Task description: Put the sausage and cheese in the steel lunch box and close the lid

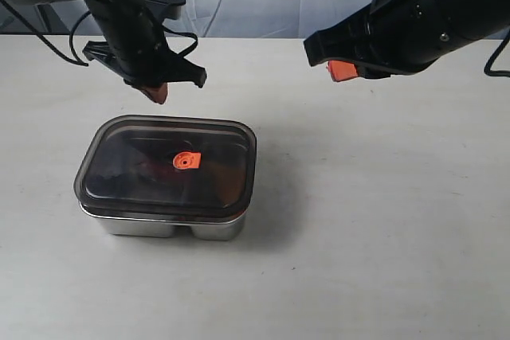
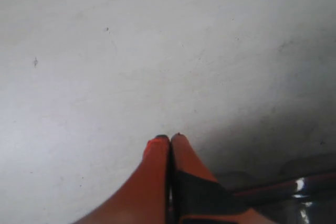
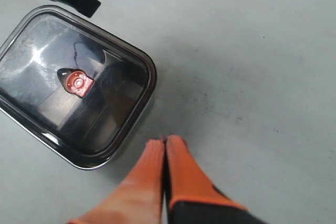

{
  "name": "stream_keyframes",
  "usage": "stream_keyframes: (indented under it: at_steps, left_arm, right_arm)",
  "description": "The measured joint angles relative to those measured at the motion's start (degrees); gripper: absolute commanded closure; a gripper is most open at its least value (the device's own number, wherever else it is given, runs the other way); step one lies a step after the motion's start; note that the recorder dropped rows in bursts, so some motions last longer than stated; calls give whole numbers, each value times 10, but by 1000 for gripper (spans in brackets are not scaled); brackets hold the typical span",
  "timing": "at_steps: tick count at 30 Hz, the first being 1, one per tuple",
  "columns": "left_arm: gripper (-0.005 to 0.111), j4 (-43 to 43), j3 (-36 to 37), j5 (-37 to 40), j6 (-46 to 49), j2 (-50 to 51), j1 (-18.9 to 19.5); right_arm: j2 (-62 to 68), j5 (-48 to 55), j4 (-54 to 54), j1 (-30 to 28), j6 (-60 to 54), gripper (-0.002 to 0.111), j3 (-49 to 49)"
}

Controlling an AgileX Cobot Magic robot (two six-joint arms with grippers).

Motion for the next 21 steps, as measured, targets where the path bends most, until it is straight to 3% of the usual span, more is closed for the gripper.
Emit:
stream_keyframes:
  at_steps: [21]
  left_arm:
    - [107, 2, 0, 57, 19, 5, 0]
  right_arm:
    - [0, 0, -6, 0, 0, 108, 0]
